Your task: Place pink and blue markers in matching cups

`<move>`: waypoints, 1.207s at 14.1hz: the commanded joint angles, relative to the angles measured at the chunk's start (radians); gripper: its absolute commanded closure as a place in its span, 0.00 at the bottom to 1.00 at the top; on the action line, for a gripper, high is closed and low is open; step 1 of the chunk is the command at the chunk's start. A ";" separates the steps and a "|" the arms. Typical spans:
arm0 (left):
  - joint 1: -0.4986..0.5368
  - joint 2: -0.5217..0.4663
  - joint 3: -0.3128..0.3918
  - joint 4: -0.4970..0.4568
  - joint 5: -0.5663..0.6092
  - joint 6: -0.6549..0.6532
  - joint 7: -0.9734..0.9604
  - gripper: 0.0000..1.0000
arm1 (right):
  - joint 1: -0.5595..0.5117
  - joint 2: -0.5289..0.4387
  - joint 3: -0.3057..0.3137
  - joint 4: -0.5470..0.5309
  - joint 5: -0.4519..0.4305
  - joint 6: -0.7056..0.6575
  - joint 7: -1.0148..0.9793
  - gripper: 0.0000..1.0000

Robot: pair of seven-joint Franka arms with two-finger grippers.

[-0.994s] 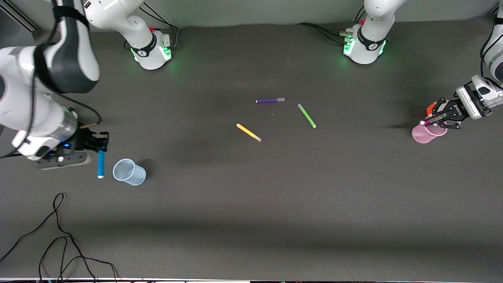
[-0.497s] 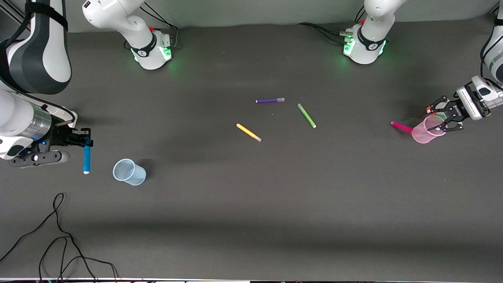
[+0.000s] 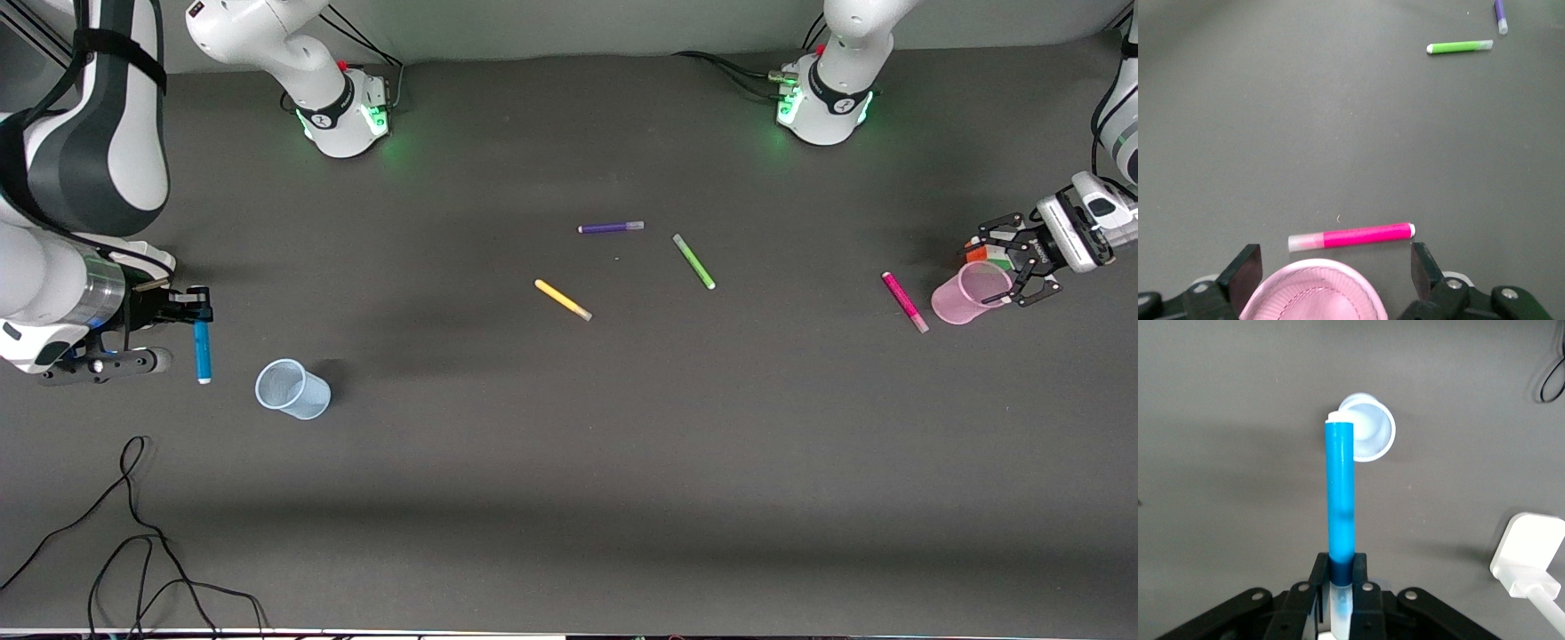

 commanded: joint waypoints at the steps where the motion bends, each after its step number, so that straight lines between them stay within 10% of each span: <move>1: -0.022 -0.005 -0.008 0.022 -0.012 -0.029 -0.139 0.01 | -0.049 0.085 0.006 0.115 0.034 -0.114 -0.053 1.00; 9: -0.240 -0.188 -0.008 0.060 0.258 -0.032 -1.060 0.05 | -0.182 0.280 0.034 0.250 0.132 -0.330 -0.182 1.00; 14: -0.381 -0.245 -0.009 0.059 0.428 -0.124 -1.824 0.08 | -0.426 0.398 0.291 0.359 0.123 -0.380 -0.190 1.00; 17: -0.442 -0.231 -0.015 0.056 0.481 -0.136 -2.203 0.01 | -0.445 0.467 0.319 0.410 0.119 -0.389 -0.187 1.00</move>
